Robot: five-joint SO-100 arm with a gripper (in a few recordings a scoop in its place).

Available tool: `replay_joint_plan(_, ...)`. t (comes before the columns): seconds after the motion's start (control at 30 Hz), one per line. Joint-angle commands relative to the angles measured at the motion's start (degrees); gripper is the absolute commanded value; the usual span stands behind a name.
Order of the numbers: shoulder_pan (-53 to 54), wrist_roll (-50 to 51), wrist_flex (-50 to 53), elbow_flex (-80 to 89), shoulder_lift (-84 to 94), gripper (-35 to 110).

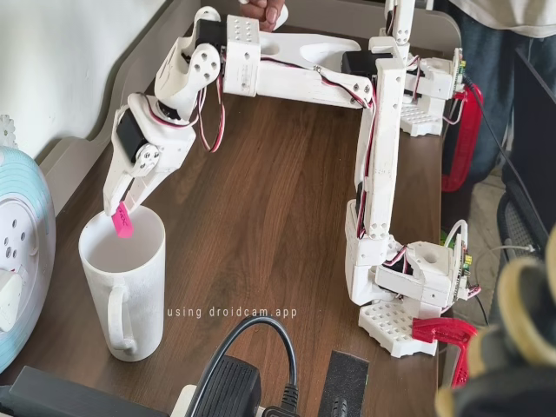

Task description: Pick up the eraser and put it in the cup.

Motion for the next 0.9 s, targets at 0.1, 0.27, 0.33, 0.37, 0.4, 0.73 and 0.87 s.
replay_joint_plan(0.1,0.6,1.8,0.8,0.9,6.9,0)
replay_joint_plan(0.27,4.9,2.9,0.5,18.9,25.8,0)
replay_joint_plan(0.33,8.4,1.1,-2.2,29.0,34.6,0)
replay_joint_plan(0.37,10.2,-1.6,-5.4,35.9,40.4,0)
replay_joint_plan(0.4,11.6,-4.5,-9.0,42.8,45.9,0)
replay_joint_plan(0.73,15.4,-24.8,-29.5,94.6,85.3,0)
replay_joint_plan(0.87,17.3,-29.5,-13.7,99.5,95.7,0)
